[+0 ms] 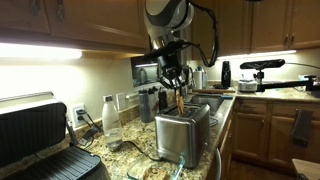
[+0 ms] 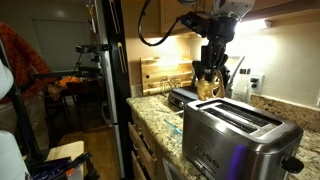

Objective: Pick up one slice of bread from the glass bowl and place it in the toaster

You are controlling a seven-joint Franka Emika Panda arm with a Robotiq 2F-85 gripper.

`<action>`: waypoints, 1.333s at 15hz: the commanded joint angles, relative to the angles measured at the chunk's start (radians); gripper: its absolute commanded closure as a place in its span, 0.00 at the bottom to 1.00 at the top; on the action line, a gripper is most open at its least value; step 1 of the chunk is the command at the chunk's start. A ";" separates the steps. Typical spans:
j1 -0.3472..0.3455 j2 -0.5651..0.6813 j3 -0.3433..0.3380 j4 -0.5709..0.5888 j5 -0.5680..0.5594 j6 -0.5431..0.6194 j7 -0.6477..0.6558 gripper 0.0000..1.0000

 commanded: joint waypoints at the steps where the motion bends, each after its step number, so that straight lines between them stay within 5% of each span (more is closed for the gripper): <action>1: -0.013 0.004 -0.009 -0.005 0.017 0.010 0.014 0.92; 20: -0.073 0.042 -0.065 0.038 0.066 0.118 -0.008 0.92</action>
